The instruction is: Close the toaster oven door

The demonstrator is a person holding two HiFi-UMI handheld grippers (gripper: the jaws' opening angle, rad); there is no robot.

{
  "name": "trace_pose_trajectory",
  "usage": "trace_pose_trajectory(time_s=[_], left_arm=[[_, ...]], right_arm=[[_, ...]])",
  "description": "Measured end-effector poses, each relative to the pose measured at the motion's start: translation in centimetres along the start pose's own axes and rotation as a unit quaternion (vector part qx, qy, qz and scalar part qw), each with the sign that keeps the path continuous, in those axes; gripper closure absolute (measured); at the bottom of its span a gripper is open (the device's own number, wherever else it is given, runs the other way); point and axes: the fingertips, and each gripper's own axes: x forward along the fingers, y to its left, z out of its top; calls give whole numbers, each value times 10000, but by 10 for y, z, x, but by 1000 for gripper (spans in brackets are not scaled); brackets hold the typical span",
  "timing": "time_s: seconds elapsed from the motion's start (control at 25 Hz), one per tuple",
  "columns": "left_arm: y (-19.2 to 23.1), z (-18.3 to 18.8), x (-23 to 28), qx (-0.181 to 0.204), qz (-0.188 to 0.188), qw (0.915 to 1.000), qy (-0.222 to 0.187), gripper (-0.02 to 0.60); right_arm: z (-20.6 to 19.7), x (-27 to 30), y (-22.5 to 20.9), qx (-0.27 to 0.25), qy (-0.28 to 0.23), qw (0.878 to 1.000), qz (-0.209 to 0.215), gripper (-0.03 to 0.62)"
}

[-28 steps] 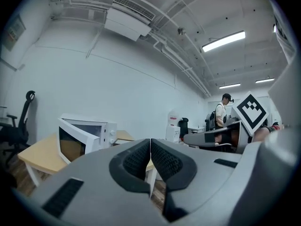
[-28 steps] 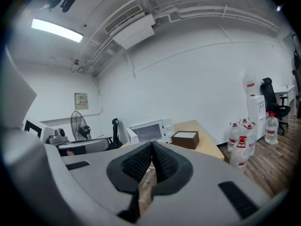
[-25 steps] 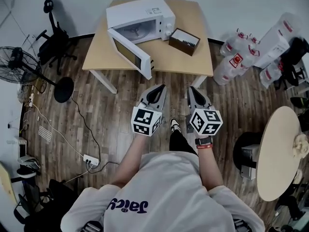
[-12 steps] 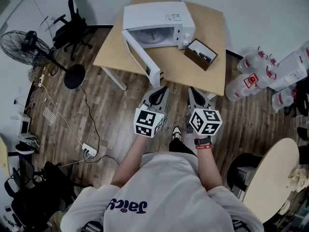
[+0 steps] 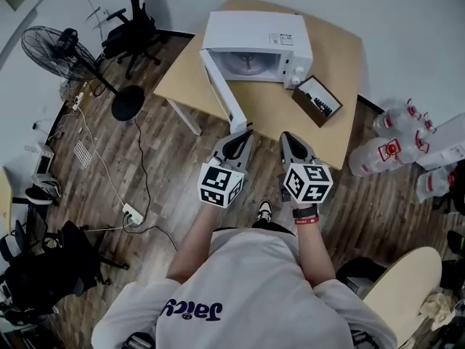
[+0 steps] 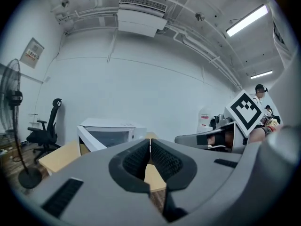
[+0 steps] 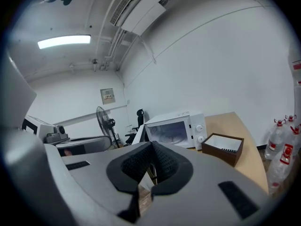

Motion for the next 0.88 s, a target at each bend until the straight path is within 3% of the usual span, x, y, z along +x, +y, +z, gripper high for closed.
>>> trace_pose_trajectory(time_s=[0.6, 0.88], left_arm=[[20, -4, 38, -299, 801, 9963, -17, 511], [28, -18, 40, -244, 598, 9965, 538, 446]], right_arm=[[12, 51, -33, -243, 342, 9938, 1033, 580], [12, 64, -42, -125, 412, 9914, 1234, 580]])
